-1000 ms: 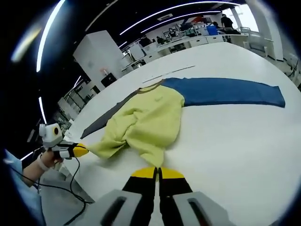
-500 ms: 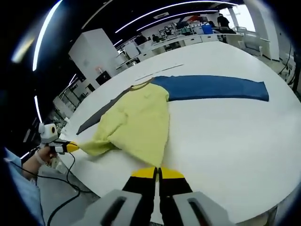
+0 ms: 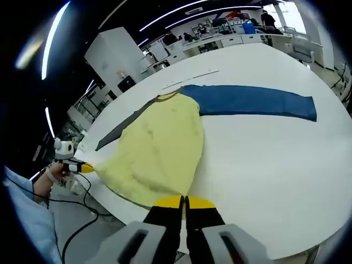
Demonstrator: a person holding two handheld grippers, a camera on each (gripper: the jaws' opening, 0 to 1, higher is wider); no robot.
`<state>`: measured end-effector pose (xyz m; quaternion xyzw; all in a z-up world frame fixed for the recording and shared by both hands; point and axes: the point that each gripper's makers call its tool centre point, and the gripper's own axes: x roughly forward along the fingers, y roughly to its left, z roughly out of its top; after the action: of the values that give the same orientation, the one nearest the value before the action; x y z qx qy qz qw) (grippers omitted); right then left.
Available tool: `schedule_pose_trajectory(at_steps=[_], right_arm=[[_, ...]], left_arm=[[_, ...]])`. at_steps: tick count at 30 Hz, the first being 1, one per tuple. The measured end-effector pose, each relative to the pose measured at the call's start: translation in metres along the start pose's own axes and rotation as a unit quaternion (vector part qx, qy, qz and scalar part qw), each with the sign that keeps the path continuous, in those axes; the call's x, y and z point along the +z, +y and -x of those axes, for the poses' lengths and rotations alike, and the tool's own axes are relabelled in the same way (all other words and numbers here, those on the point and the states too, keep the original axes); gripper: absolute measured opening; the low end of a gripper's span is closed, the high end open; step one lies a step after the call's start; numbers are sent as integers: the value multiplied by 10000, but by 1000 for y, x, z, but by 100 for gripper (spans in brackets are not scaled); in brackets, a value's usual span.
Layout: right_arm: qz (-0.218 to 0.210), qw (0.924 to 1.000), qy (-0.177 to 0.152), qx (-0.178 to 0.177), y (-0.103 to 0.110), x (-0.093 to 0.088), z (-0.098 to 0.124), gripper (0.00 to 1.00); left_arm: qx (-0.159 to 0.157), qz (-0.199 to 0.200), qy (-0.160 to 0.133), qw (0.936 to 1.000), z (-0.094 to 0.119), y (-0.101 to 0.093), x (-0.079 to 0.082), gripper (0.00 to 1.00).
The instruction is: Fold the garment on the visible template until the final outline fits inside the template.
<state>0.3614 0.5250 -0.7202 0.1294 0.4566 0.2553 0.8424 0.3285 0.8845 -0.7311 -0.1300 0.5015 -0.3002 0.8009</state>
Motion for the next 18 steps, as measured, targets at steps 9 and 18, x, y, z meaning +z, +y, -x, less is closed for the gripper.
schedule_pose_trajectory(at_steps=[9,18], right_arm=[[-93,9996,268,20,-4,-15,-8,0],[-103,9993,348,-73,-11,-20,-10,0]], left_arm=[[-16,130,135,9998,-6,-1,-16,0],[118,323,352,9988,-16,7,-32,0]])
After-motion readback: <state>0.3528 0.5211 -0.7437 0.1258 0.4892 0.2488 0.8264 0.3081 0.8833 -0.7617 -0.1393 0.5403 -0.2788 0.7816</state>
